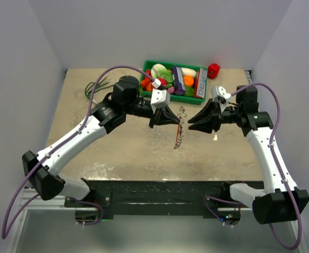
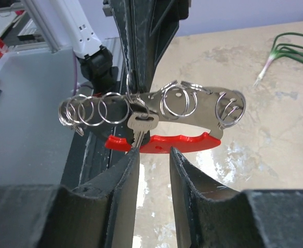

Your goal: Remove the keys from the keyring

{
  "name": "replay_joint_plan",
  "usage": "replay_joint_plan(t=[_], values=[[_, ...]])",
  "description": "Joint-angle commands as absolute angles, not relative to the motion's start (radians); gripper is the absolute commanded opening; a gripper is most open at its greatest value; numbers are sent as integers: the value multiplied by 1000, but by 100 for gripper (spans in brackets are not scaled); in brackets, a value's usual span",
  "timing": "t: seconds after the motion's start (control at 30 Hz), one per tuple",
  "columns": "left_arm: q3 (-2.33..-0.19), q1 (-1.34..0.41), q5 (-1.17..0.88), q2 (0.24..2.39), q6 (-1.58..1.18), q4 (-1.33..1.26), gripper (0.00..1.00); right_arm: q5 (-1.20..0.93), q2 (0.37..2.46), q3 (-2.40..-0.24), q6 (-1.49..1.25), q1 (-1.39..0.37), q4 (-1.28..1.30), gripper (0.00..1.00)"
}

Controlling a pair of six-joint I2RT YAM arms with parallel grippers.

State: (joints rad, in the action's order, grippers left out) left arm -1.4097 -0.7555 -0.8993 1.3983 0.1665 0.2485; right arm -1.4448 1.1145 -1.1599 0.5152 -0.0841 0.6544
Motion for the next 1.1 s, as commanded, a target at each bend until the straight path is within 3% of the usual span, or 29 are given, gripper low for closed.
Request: replay_joint_plan(t=[0.0,0.3,0.57,1.07], values=[[-1437,-747,-945,1385,144,198,0,-1520,1141,-1201,675,-101,811,35],[-1442,-747,-957,1404,137,192,0,-1546,1178,-1224,695,-152,821,39],[-1447,-747,-956,1414,133,189,0,-1578,1279,-1342,963,-155,1109,41],[-1434,-749,-917,1424,138,181,0,-1597,1279,-1404,946,-178,1141,43]])
